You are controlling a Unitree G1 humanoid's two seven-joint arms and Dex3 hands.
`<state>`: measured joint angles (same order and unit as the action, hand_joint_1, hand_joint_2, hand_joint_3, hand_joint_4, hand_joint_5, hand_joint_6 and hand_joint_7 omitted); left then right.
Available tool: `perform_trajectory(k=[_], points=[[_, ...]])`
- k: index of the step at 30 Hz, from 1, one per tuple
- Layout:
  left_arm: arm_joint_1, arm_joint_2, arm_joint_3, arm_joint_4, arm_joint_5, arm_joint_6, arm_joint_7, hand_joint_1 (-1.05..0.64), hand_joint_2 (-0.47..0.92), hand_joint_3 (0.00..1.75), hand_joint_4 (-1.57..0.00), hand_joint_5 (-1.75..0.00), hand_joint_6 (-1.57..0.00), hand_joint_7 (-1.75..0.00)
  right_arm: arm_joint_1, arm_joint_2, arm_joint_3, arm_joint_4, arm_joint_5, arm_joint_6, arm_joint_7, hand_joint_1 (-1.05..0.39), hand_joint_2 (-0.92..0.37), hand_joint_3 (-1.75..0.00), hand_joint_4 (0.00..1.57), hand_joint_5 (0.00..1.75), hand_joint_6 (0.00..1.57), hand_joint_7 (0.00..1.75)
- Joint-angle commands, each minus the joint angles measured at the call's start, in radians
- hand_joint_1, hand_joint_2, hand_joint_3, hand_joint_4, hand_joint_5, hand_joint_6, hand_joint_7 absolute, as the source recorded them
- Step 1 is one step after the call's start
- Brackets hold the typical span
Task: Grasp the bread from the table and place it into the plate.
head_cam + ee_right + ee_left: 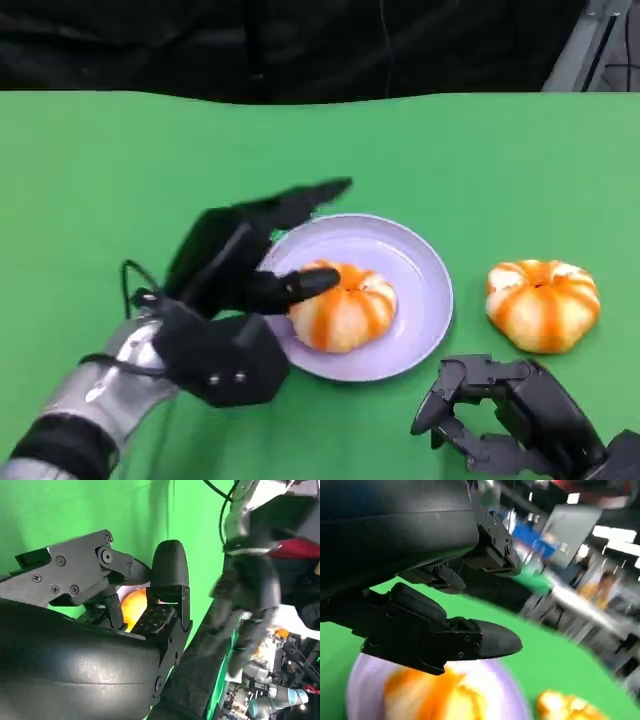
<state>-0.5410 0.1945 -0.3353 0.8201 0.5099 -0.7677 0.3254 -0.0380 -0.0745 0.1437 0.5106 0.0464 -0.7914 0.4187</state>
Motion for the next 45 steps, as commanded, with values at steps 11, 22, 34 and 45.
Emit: perform_trajectory(k=[11,22,34,45], points=[[0.085,0.020,0.075,-0.122,-0.072,0.016,-0.079,-0.80,0.92,0.48,-0.54,-0.01,-0.39,-0.01,0.005,-0.012,-0.002,0.007,-0.007,-0.013,0.001,-0.12,-0.79,-0.66,0.77,1.53,0.86,1.08],[0.230,-0.006,0.160,-0.281,-0.250,0.052,-0.186,-0.80,0.92,0.48,-0.65,-0.04,-0.45,-0.02,0.004,-0.015,-0.006,0.012,0.003,-0.014,0.013,-0.12,-0.80,-0.65,0.76,1.55,0.85,1.08],[0.348,-0.020,0.229,-0.378,-0.370,0.065,-0.265,-0.74,0.92,0.47,-0.74,-0.05,-0.49,-0.02,0.006,-0.014,-0.004,0.012,-0.005,-0.015,0.010,-0.12,-0.80,-0.66,0.75,1.55,0.84,1.08],[0.496,-0.037,0.282,-0.468,-0.515,0.047,-0.386,-0.70,0.92,0.44,-0.79,-0.04,-0.52,-0.02,0.011,-0.019,-0.007,0.009,-0.003,-0.014,0.009,-0.12,-0.80,-0.64,0.75,1.56,0.84,1.08]])
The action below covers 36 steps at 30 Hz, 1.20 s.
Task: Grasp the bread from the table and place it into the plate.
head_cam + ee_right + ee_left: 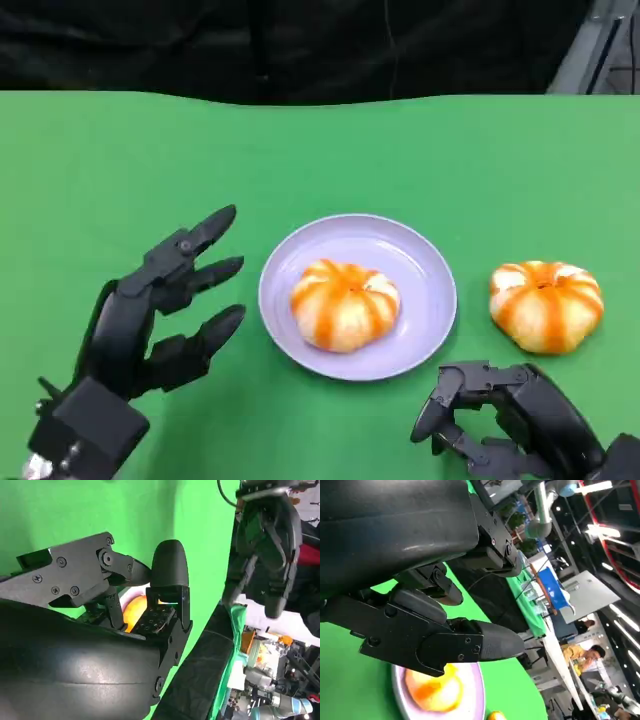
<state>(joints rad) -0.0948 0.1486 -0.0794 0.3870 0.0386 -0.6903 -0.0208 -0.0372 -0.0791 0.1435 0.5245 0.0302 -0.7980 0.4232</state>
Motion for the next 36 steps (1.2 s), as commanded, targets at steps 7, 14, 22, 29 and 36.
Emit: perform_trajectory(k=[7,14,22,29,36], points=[[0.125,-0.005,0.058,-0.053,-0.131,-0.049,-0.113,-0.68,0.92,0.40,-0.82,-0.04,-0.53,-0.01,0.018,-0.018,-0.009,-0.019,0.028,0.005,0.018,-0.12,-0.81,-0.65,0.75,1.55,0.84,1.08],[0.148,-0.024,0.071,-0.068,-0.191,-0.037,-0.174,-0.64,0.92,0.37,-0.83,-0.03,-0.53,-0.01,0.018,-0.018,-0.011,-0.020,0.028,0.004,0.020,-0.10,-0.80,-0.67,0.75,1.55,0.83,1.08],[0.237,-0.065,0.061,-0.086,-0.226,-0.042,-0.238,-0.62,0.92,0.35,-0.83,-0.02,-0.55,-0.02,0.010,-0.019,-0.016,-0.011,0.016,-0.008,0.014,-0.12,-0.79,-0.67,0.75,1.56,0.84,1.08],[0.272,-0.087,0.050,-0.081,-0.147,-0.074,-0.224,-0.57,0.92,0.33,-0.83,-0.02,-0.59,-0.02,0.011,-0.020,-0.022,-0.013,0.023,-0.007,0.017,-0.10,-0.79,-0.67,0.74,1.57,0.84,1.08],[0.274,-0.097,0.059,-0.037,-0.090,-0.111,-0.201,-0.22,0.92,0.19,-0.88,-0.03,-0.71,-0.05,0.009,-0.025,-0.028,-0.015,0.031,-0.004,0.023,-0.10,-0.79,-0.68,0.75,1.56,0.83,1.09]])
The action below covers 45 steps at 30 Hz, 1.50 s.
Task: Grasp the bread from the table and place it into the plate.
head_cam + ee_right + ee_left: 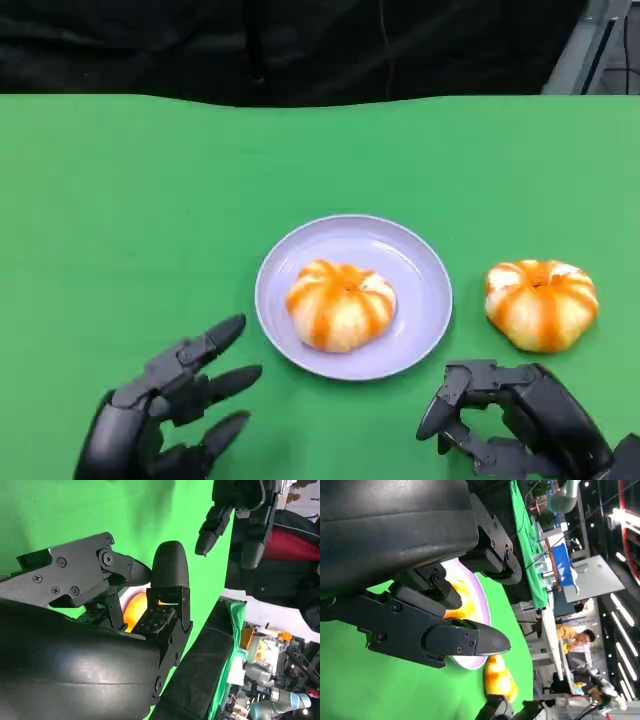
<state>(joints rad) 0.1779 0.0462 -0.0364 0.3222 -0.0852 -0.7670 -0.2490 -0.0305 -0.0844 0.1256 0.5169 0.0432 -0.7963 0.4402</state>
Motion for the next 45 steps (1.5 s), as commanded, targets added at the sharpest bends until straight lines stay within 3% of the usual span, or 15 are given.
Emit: perform_trajectory(k=[1,3,4,5,11,12,13,15,19,20,23,31,35,45], points=[[0.000,0.005,0.017,0.031,0.038,-0.038,0.030,-0.20,0.92,0.18,-0.89,-0.03,-0.72,-0.05,0.003,-0.020,-0.010,-0.007,0.019,-0.006,0.007,-0.11,-0.79,-0.69,0.75,1.56,0.83,1.09],[-0.011,0.014,0.024,0.052,0.096,-0.065,0.063,-0.19,0.92,0.18,-0.89,-0.03,-0.72,-0.05,0.002,-0.020,-0.010,-0.006,0.023,-0.004,0.009,-0.11,-0.78,-0.69,0.75,1.56,0.83,1.09],[-0.021,0.020,0.030,0.070,0.144,-0.088,0.091,-0.07,0.92,0.23,-0.96,-0.06,-0.90,-0.10,0.001,-0.021,-0.010,-0.004,0.025,-0.003,0.010,-0.11,-0.78,-0.69,0.75,1.56,0.83,1.09],[-0.029,0.025,0.035,0.086,0.180,-0.106,0.114,-0.03,0.92,0.26,-0.99,-0.07,-0.98,-0.11,0.001,-0.021,-0.011,-0.003,0.026,-0.003,0.011,-0.11,-0.78,-0.69,0.75,1.55,0.83,1.09],[-0.070,0.040,0.041,0.179,0.273,-0.183,0.197,0.08,0.92,0.36,-1.19,-0.17,-1.22,-0.17,0.002,-0.020,-0.012,-0.003,0.026,0.000,0.012,-0.12,-0.77,-0.70,0.75,1.55,0.84,1.08],[-0.074,0.042,0.041,0.187,0.281,-0.188,0.206,0.09,0.92,0.36,-1.18,-0.22,-1.23,-0.18,0.003,-0.020,-0.012,-0.004,0.025,0.001,0.011,-0.13,-0.77,-0.70,0.75,1.55,0.84,1.08],[-0.077,0.044,0.041,0.193,0.287,-0.193,0.214,0.09,0.91,0.38,-1.09,-0.44,-1.24,-0.20,0.003,-0.020,-0.011,-0.005,0.024,0.002,0.010,-0.13,-0.76,-0.70,0.75,1.55,0.84,1.08],[-0.081,0.047,0.039,0.202,0.294,-0.200,0.226,0.10,0.89,0.41,-0.97,-0.68,-1.23,-0.23,0.004,-0.020,-0.011,-0.006,0.023,0.002,0.009,-0.13,-0.76,-0.71,0.75,1.55,0.84,1.08],[-0.085,0.052,0.037,0.208,0.301,-0.199,0.242,0.10,0.89,0.43,-0.93,-0.78,-1.23,-0.24,0.003,-0.020,-0.012,-0.003,0.024,-0.002,0.010,-0.13,-0.76,-0.71,0.75,1.55,0.84,1.09],[-0.087,0.054,0.038,0.207,0.304,-0.194,0.246,0.06,0.84,0.49,-0.86,-0.93,-1.20,-0.36,0.003,-0.020,-0.012,-0.001,0.024,-0.005,0.010,-0.12,-0.76,-0.71,0.75,1.55,0.84,1.08],[-0.092,0.057,0.038,0.209,0.284,-0.187,0.240,0.02,0.76,0.65,-0.79,-1.12,-1.01,-0.74,0.004,-0.019,-0.012,-0.005,0.027,0.001,0.012,-0.12,-0.77,-0.71,0.75,1.54,0.84,1.08],[-0.094,0.055,0.035,0.208,0.264,-0.193,0.239,-0.02,0.74,0.70,-0.76,-1.22,-0.91,-0.95,0.004,-0.021,-0.011,-0.002,0.027,-0.001,0.014,-0.12,-0.76,-0.72,0.75,1.54,0.84,1.09],[-0.093,0.046,0.036,0.207,0.241,-0.195,0.236,-0.04,0.71,0.77,-0.70,-1.41,-0.82,-1.14,0.004,-0.021,-0.011,-0.001,0.022,-0.009,0.011,-0.12,-0.76,-0.71,0.75,1.54,0.84,1.08],[-0.102,0.049,0.039,0.226,0.236,-0.214,0.244,-0.06,0.71,0.81,-0.66,-1.53,-0.76,-1.25,0.002,-0.020,-0.014,-0.003,0.028,0.000,0.011,-0.11,-0.77,-0.71,0.75,1.54,0.84,1.08]])
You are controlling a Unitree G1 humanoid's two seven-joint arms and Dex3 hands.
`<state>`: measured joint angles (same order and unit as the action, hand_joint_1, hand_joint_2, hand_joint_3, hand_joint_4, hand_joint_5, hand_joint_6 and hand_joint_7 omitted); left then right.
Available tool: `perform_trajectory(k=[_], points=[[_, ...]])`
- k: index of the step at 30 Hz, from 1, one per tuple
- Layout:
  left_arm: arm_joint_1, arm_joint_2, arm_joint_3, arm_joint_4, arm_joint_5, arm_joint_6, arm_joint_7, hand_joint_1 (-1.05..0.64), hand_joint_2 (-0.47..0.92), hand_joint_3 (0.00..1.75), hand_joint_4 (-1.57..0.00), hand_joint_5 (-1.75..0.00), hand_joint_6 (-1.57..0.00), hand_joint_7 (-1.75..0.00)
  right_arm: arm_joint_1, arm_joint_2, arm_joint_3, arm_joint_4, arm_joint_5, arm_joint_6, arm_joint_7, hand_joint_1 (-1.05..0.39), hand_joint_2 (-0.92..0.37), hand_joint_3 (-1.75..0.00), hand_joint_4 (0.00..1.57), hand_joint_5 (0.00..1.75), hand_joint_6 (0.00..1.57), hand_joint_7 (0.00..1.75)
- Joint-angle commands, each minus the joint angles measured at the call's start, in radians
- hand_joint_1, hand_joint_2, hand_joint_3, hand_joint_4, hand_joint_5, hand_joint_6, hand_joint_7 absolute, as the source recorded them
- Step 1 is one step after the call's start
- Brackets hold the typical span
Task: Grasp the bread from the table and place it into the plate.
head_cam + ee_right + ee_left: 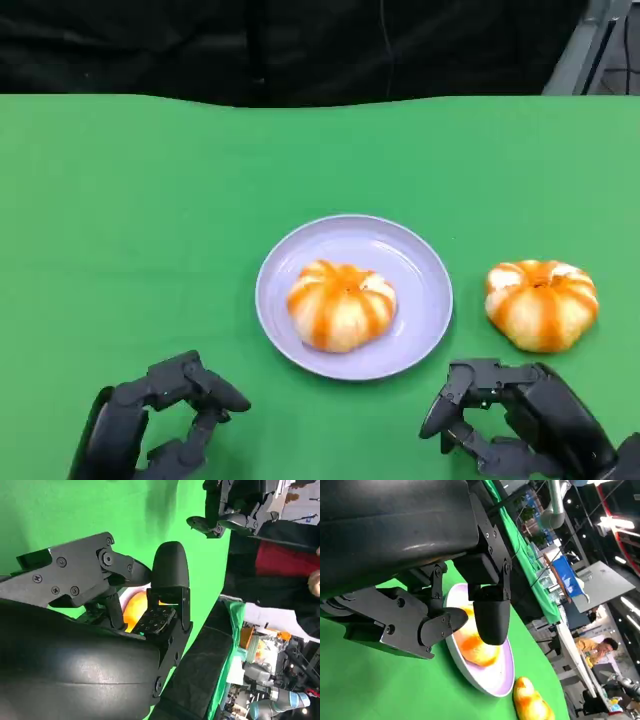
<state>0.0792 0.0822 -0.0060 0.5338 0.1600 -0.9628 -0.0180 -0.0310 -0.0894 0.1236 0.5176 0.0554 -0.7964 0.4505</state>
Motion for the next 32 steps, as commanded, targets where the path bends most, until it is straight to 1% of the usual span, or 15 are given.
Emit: perform_trajectory(k=[1,16,17,19,28,32], points=[[-0.004,0.013,0.009,0.015,-0.008,-0.018,0.014,-0.06,0.71,0.81,-0.66,-1.53,-0.76,-1.25,0.002,-0.014,-0.012,-0.004,0.017,0.001,0.002,-0.11,-0.77,-0.71,0.75,1.54,0.84,1.08],[-0.010,0.015,0.012,0.031,-0.005,-0.032,0.016,-0.06,0.70,0.83,-0.65,-1.54,-0.76,-1.24,-0.005,-0.016,-0.012,0.007,0.017,-0.006,0.003,-0.11,-0.76,-0.73,0.76,1.54,0.84,1.10],[-0.014,0.016,0.013,0.039,-0.003,-0.042,0.018,-0.06,0.71,0.82,-0.66,-1.50,-0.76,-1.22,-0.009,-0.016,-0.013,0.015,0.016,-0.009,0.003,-0.12,-0.76,-0.72,0.76,1.54,0.83,1.09],[-0.019,0.018,0.015,0.050,0.002,-0.055,0.021,-0.06,0.71,0.81,-0.67,-1.47,-0.77,-1.21,-0.014,-0.016,-0.013,0.023,0.013,-0.013,0.001,-0.12,-0.76,-0.72,0.75,1.55,0.83,1.09],[-0.026,0.021,0.016,0.064,0.016,-0.073,0.033,-0.06,0.72,0.78,-0.68,-1.45,-0.78,-1.20,-0.019,-0.016,-0.014,0.034,0.013,-0.025,0.001,-0.13,-0.76,-0.71,0.75,1.55,0.84,1.07],[-0.028,0.024,0.016,0.073,0.016,-0.084,0.031,-0.05,0.72,0.78,-0.68,-1.44,-0.78,-1.19,-0.014,-0.014,-0.012,0.025,0.013,-0.014,-0.002,-0.13,-0.76,-0.71,0.75,1.55,0.84,1.07]])
